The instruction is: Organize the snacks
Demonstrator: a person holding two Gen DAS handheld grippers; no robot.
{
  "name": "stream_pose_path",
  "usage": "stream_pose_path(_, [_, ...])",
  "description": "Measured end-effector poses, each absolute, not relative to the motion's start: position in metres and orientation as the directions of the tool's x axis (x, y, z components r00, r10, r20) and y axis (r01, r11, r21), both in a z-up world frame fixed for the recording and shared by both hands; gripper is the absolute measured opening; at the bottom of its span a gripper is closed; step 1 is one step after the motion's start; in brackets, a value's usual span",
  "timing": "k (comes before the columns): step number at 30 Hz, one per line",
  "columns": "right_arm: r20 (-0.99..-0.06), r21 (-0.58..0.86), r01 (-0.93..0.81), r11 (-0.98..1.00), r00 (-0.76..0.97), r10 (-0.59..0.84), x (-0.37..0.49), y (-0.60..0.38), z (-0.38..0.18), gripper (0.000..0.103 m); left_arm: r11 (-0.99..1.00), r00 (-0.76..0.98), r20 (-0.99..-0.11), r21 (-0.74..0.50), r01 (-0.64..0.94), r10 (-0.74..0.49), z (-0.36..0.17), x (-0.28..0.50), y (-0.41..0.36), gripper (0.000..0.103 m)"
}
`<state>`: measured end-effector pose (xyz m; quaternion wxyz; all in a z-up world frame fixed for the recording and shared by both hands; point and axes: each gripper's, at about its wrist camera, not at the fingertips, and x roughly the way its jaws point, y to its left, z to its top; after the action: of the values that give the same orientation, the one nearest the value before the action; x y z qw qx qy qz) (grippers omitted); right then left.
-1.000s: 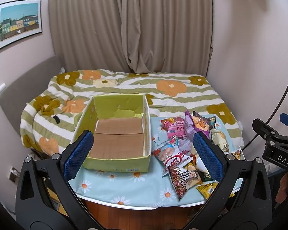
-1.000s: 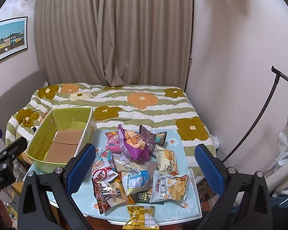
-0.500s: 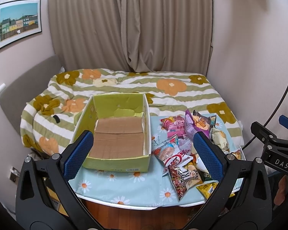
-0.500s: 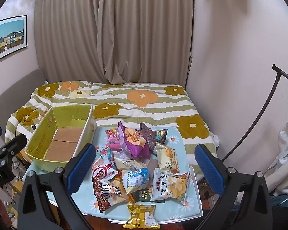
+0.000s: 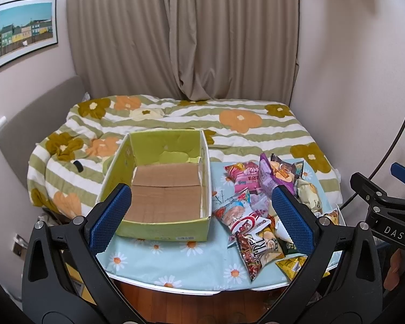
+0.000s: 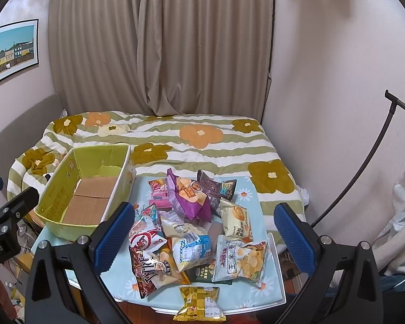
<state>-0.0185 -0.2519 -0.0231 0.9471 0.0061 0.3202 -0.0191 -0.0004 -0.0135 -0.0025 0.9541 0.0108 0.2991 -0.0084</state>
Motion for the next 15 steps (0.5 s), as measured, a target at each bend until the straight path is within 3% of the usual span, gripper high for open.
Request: stream_pose_path(15, [-0.609,0.0,0.039,0.999,0.792,-0.031,-0.0168,-0.2524,-0.0215,0.103,1.0,0.819,-0.574,0.016,0.022,-0.009,-0.0048,0.0017,-0.0144,0.102])
